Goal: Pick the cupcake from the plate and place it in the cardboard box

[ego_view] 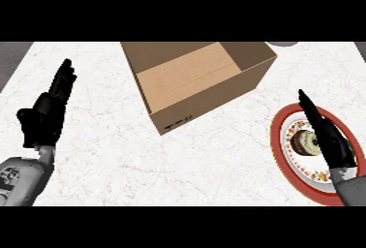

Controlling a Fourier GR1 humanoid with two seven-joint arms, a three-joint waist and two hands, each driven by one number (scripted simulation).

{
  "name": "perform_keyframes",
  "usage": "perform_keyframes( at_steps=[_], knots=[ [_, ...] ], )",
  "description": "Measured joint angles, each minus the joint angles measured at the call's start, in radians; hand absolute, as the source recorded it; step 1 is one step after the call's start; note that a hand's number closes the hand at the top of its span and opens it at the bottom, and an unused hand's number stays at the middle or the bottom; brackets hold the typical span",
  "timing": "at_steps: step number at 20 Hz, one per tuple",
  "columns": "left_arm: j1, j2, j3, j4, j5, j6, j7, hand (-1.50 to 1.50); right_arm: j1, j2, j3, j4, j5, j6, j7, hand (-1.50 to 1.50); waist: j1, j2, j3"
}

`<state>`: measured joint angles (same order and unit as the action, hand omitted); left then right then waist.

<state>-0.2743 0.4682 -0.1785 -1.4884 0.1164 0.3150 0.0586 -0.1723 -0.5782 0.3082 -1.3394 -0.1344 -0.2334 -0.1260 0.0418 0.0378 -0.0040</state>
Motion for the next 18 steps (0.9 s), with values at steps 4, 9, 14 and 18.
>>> perform_keyframes(
  at_steps=[4, 9, 14, 18],
  knots=[
    [0.046, 0.037, 0.025, 0.043, -0.030, 0.009, 0.010, 0.00, -0.022, 0.000, -0.052, 0.031, -0.134, 0.185, -0.078, -1.50, -0.017, -0.020, 0.004],
    [0.109, 0.084, 0.039, 0.108, -0.062, 0.014, 0.018, 0.00, -0.048, -0.142, -0.037, 0.001, -0.046, 0.324, -0.225, -1.50, -0.008, -0.031, 0.001],
    [0.148, 0.088, 0.045, 0.142, -0.072, 0.016, 0.011, 0.00, 0.017, -0.147, -0.067, 0.172, -0.096, 0.494, -0.527, -1.50, -0.016, -0.025, 0.009],
    [0.154, 0.092, 0.052, 0.163, -0.076, 0.010, 0.001, 0.00, 0.006, -0.164, -0.100, 0.310, -0.130, 0.618, -0.699, -1.50, -0.013, -0.024, 0.010]
  ],
)
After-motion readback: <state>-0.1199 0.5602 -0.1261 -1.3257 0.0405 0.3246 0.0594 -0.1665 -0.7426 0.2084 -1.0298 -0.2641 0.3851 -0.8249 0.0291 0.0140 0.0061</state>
